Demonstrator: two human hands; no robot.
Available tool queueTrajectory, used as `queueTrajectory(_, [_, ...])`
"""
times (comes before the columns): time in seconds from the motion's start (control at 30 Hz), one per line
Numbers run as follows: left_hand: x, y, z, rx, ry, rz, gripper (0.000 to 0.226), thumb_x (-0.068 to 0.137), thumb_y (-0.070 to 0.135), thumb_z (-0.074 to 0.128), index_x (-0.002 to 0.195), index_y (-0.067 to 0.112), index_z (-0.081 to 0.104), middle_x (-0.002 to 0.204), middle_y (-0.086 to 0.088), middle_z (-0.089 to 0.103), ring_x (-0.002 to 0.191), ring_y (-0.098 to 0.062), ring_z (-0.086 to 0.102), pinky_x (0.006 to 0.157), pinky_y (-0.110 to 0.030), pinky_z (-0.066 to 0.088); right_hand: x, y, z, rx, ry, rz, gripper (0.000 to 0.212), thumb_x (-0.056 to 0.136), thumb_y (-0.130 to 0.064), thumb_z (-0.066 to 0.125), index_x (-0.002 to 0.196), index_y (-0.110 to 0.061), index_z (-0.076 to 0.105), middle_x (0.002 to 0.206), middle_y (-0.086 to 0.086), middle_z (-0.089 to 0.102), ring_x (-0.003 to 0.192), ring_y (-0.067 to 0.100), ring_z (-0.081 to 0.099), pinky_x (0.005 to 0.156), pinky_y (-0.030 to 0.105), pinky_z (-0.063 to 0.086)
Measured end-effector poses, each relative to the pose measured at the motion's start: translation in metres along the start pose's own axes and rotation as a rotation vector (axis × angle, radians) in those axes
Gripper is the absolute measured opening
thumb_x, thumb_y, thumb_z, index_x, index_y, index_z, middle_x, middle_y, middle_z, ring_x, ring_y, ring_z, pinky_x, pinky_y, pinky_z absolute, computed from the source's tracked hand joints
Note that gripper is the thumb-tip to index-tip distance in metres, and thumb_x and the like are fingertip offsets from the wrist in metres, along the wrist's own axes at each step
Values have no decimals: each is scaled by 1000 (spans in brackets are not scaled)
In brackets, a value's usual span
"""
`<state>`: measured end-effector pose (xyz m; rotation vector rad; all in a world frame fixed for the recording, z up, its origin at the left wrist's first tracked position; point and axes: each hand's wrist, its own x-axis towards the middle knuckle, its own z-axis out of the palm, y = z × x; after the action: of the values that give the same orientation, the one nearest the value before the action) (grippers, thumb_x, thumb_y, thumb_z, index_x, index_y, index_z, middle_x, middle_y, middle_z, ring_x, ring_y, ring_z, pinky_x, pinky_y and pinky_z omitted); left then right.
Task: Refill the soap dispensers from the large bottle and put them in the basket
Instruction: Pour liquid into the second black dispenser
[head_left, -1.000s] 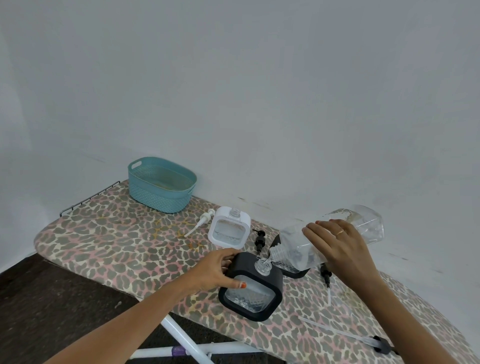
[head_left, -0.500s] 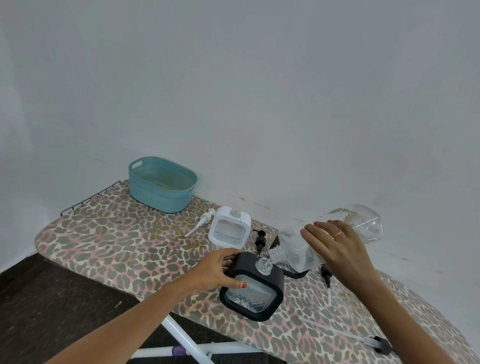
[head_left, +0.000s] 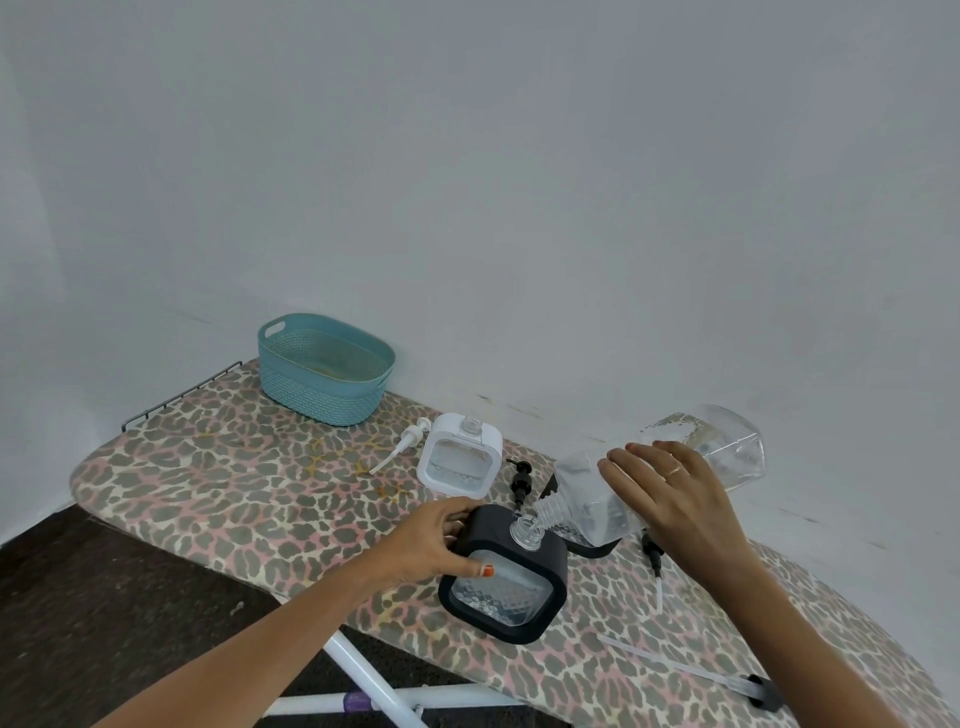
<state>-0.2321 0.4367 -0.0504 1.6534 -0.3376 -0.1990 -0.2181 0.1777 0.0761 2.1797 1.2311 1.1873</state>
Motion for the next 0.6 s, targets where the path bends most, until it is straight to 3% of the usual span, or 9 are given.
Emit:
queueTrajectory(0.2, [2, 0, 1, 11, 9, 8, 58, 63, 11, 83, 108, 34, 54, 119, 7, 60, 116, -16, 55, 103, -36, 43, -1, -2, -1, 9, -16, 27, 38, 79, 12, 36, 103, -9, 54, 97, 7, 71, 87, 25, 69, 77, 38, 53])
queueTrajectory(0.37, [2, -1, 1, 29, 18, 4, 58, 62, 15, 84, 107, 35, 54, 118, 10, 60, 116, -15, 55, 102, -34, 44, -2, -4, -1, -16, -26, 38, 56, 91, 9, 16, 94, -8, 70, 95, 7, 71, 85, 25, 69, 75, 38, 54])
queueTrajectory(0.53, [2, -2, 2, 19, 15, 9, 58, 62, 15, 84, 110, 32, 55, 118, 6, 62, 113, -13, 57, 100, -34, 46, -3, -6, 0, -12, -9, 57, 46, 82, 11, 31, 93, -8, 71, 94, 7, 72, 84, 25, 69, 75, 38, 54])
queueTrajectory(0.6, [2, -2, 2, 18, 13, 12, 58, 62, 15, 84, 109, 32, 55, 117, 7, 62, 112, -13, 58, 99, -32, 47, -3, -6, 1, 6, 7, 84, 49, 81, 11, 28, 91, -7, 71, 92, 7, 72, 82, 25, 69, 74, 38, 54])
